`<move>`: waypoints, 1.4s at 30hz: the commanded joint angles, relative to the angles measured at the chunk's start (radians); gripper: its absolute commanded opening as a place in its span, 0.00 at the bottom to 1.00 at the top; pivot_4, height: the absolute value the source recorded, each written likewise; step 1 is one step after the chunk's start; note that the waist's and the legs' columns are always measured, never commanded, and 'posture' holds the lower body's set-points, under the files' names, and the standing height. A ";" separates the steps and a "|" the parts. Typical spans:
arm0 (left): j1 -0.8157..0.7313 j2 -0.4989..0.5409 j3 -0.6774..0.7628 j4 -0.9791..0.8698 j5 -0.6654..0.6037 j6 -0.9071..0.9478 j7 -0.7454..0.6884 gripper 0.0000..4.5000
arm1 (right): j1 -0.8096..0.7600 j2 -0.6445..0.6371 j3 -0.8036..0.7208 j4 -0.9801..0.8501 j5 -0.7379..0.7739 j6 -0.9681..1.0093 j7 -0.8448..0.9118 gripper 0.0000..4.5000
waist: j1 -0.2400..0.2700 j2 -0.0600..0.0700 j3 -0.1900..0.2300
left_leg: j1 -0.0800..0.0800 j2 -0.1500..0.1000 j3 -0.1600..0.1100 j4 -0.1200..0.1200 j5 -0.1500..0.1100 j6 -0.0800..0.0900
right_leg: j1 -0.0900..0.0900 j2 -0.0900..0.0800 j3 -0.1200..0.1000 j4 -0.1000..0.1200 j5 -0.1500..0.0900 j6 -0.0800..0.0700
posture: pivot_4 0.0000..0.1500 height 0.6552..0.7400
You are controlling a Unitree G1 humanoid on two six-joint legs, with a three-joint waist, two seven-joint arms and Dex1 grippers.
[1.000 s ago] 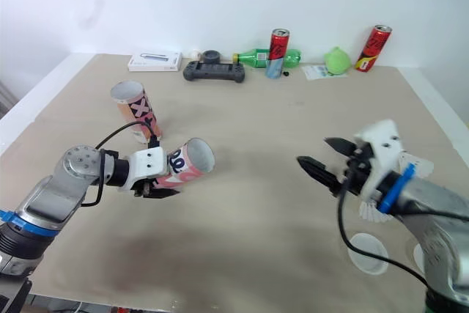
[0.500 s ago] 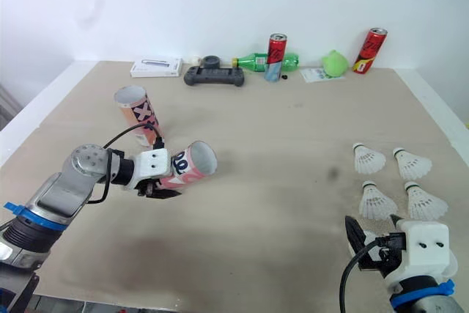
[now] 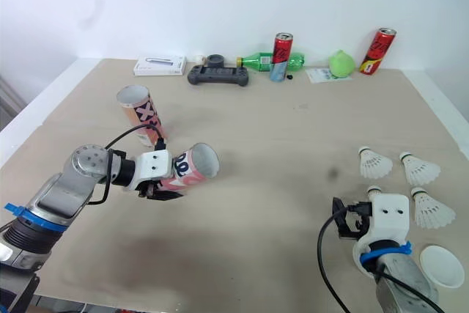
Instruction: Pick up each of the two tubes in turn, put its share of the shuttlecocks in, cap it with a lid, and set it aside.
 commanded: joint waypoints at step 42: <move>-0.026 -0.107 -0.083 0.077 0.027 0.009 0.012 0.63 | -0.900 -0.533 0.755 0.126 0.084 -0.214 0.819 0.08 | 0.024 -0.001 0.006 | -0.013 -0.020 -0.007 0.008 0.001 0.017 | 0.003 -0.019 -0.009 -0.003 -0.002 0.020 | 1.00 0.99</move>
